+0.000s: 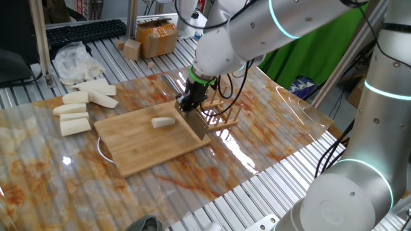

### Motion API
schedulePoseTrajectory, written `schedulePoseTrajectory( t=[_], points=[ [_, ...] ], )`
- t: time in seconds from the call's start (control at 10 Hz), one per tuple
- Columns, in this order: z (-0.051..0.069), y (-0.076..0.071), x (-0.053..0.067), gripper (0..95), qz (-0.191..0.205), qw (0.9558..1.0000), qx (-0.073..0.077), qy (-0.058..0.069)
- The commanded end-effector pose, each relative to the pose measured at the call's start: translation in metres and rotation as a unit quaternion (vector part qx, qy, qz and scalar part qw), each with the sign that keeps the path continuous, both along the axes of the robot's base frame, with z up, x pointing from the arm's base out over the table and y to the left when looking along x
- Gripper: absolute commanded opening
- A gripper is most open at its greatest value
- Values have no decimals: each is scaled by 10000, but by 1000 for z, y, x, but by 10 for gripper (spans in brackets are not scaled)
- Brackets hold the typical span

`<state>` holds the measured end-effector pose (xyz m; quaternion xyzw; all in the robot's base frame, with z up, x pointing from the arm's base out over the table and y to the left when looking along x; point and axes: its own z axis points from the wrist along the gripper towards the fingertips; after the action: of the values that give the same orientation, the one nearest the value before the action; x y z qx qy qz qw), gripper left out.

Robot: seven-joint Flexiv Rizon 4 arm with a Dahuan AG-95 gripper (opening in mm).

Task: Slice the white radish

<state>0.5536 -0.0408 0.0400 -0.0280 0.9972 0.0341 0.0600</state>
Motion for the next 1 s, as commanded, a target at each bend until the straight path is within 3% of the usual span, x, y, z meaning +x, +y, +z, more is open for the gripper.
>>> schedulePoseTrajectory(
  t=[0.1,1.0],
  points=[
    [-7,-1,-2,0,-45,10000,-24,-2],
    [-8,-1,-2,0,-219,9997,-39,41]
  ],
)
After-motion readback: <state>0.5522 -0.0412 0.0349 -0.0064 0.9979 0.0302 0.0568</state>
